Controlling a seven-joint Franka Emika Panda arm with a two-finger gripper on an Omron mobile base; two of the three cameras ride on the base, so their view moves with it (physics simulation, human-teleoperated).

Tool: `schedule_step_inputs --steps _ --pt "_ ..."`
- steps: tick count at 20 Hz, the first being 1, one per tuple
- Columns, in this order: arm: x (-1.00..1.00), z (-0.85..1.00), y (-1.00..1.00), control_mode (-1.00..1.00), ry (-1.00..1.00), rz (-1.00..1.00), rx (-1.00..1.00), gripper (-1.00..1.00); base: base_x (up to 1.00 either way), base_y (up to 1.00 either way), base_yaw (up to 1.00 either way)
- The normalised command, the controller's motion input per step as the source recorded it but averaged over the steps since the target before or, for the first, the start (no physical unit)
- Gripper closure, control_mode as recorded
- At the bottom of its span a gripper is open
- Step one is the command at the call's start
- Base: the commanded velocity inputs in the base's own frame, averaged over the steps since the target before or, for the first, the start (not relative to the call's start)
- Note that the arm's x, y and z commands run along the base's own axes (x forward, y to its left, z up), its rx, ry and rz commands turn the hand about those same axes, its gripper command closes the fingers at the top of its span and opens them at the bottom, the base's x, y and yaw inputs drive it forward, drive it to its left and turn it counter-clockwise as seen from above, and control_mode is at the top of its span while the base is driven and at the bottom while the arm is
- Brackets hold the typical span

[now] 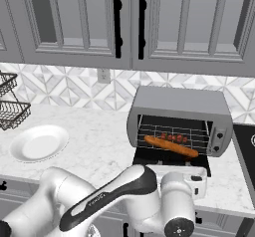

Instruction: Pick up the kebab skewer and baguette bread, and place them inside the toaster oven. Close the toaster oven door and start by setting the timer.

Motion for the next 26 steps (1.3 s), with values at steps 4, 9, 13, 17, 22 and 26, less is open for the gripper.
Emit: schedule_step_inputs --steps 4,9,13,17,22,26 --pt "-0.13 -0.03 0.00 -1.00 0.24 -0.06 0.03 -1.00 0.00 0.00 0.00" --pt "0.05 -0.26 0.00 -1.00 0.09 -0.02 0.06 -1.00 0.00 0.00 0.00" --pt "0.25 -0.45 0.00 -1.00 0.01 0.00 0.07 -1.00 0.00 0.00 0.00" --pt "0.39 -0.12 0.00 -1.00 0.01 0.00 0.04 -1.00 0.00 0.00 0.00" --pt "0.34 0.00 0.00 -1.00 0.06 0.00 0.03 -1.00 0.00 0.00 0.00" --pt "0.35 0.00 0.00 -1.00 0.08 0.00 0.02 -1.00 0.00 0.00 0.00"
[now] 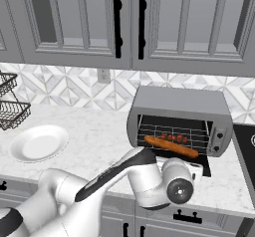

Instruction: Pick up the kebab skewer and baguette bread, and place them inside the toaster oven. Close the toaster oven door and start by setting the timer.

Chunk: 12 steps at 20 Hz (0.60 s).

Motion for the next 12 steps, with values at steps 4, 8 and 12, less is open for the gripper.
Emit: schedule_step_inputs --steps 4,8,12 --pt "0.39 0.00 0.00 -1.00 0.07 0.00 0.01 -1.00 0.00 0.00 0.00" --pt "0.30 0.00 0.00 -1.00 0.04 0.00 0.00 -1.00 0.00 0.00 0.00" --pt "0.28 0.00 0.00 -1.00 0.04 0.00 0.00 -1.00 0.00 0.00 0.00"
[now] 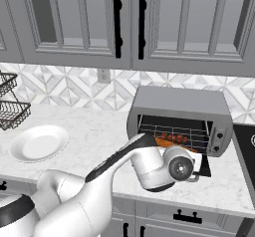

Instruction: Pick up the kebab skewer and baguette bread, and place them inside the toaster oven. Close the toaster oven door and start by setting the timer.

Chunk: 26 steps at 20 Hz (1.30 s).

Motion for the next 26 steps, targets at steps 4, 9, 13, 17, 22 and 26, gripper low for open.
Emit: schedule_step_inputs --steps 4,9,13,17,22,26 --pt "0.19 0.00 0.00 -1.00 0.02 0.00 0.00 -1.00 0.00 0.00 0.00" --pt "0.15 0.00 0.00 -1.00 0.02 0.00 0.00 -1.00 0.00 0.00 0.00" --pt "0.05 0.00 0.00 -1.00 0.05 0.00 0.00 -1.00 0.00 0.00 0.00" --pt "0.00 0.00 0.00 -1.00 0.02 0.00 0.00 -1.00 0.00 0.00 0.00" --pt "-0.21 0.00 0.00 -1.00 0.00 0.00 0.00 -1.00 0.00 0.00 0.00" --pt "-0.18 -0.05 0.00 -1.00 0.00 0.00 0.00 -1.00 0.00 0.00 0.00"
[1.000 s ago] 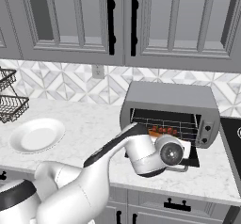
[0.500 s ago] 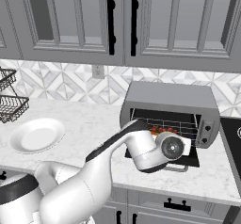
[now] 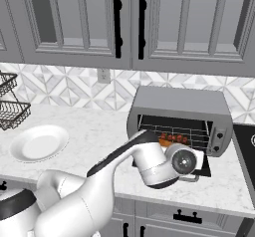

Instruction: Pick up the kebab skewer and baguette bread, and place them inside the toaster oven. Close the toaster oven door and start by setting the timer.

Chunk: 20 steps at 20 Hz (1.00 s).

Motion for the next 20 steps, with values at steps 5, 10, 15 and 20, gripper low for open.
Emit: schedule_step_inputs --steps 5,10,15,20 --pt "0.00 -0.22 0.00 -1.00 0.00 0.00 0.00 -1.00 0.00 0.00 0.00" --pt "0.10 -0.05 0.00 -1.00 0.00 0.00 0.00 -1.00 0.00 0.00 0.00" --pt "0.23 0.00 0.00 -1.00 0.00 0.00 0.00 -1.00 0.00 0.00 0.00" --pt "0.20 0.00 0.00 -1.00 0.00 0.00 0.00 -1.00 0.00 0.00 0.00"
